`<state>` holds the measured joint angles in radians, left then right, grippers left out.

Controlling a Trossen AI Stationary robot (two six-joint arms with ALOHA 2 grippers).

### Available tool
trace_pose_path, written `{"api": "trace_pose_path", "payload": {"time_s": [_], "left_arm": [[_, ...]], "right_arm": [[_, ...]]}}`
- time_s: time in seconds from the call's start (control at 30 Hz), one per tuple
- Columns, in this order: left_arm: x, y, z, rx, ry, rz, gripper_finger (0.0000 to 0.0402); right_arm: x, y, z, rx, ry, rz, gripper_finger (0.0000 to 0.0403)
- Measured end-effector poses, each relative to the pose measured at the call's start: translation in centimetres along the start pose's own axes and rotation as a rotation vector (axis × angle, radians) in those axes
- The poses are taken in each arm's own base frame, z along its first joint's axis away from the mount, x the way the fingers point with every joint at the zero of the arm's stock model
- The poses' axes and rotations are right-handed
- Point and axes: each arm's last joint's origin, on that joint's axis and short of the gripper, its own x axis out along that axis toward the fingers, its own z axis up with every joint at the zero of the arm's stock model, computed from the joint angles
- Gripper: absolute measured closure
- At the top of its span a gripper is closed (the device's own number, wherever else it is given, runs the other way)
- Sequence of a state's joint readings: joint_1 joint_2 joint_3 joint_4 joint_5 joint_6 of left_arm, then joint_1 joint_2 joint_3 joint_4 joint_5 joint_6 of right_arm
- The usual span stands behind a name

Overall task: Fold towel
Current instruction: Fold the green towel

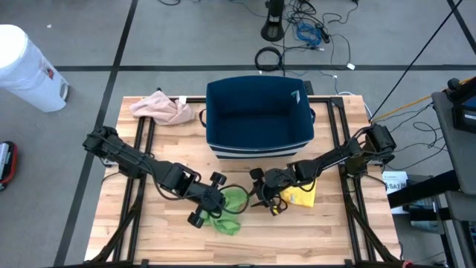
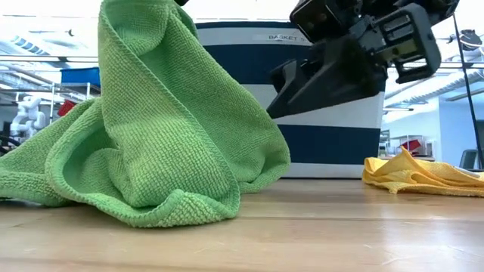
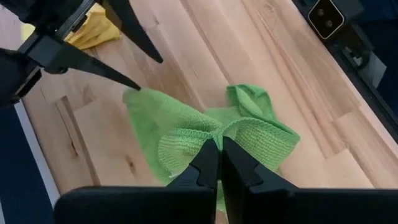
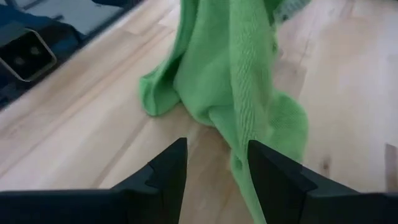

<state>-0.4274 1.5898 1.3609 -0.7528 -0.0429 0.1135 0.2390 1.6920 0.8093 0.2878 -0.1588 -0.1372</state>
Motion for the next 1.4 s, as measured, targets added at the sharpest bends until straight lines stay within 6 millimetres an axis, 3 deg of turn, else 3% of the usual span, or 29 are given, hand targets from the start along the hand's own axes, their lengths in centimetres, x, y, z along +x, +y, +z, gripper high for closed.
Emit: {"api": "trace_pose_path", "payload": {"time_s": [0.37, 0.67, 0.9, 1.1, 1.23, 1.4], "left_arm": [[0.0, 0.6, 0.1, -0.006, -0.017, 0.012, 0.0394], [0.0, 0.7, 0.5, 0.017, -0.055, 0.02, 0.0394], [0.0, 0.9, 0.4, 0.041, -0.046, 0.058, 0.0394], [0.0, 1.2, 0.4, 0.094, -0.023, 0.165, 0.0394], [-0.1, 1.3, 0.4, 0.134, -0.003, 0.274, 0.0394], [-0.5, 0.5, 0.9, 0.229, -0.011, 0.413, 0.0394]], "right_arm": [[0.1, -0.8, -0.3, -0.031, 0.028, -0.167, 0.0245], [2.8, -1.4, -2.8, -0.008, 0.077, -0.164, 0.0247], [2.5, -1.3, -2.9, -0.007, 0.105, -0.165, 0.0297], [0.6, -1.0, -0.7, -0.111, 0.044, -0.17, 0.0394], [-2.2, -0.1, 2.1, -0.204, -0.061, -0.172, 0.0396], [-7.8, 2.2, 5.8, -0.352, -0.235, -0.116, 0.04]]}}
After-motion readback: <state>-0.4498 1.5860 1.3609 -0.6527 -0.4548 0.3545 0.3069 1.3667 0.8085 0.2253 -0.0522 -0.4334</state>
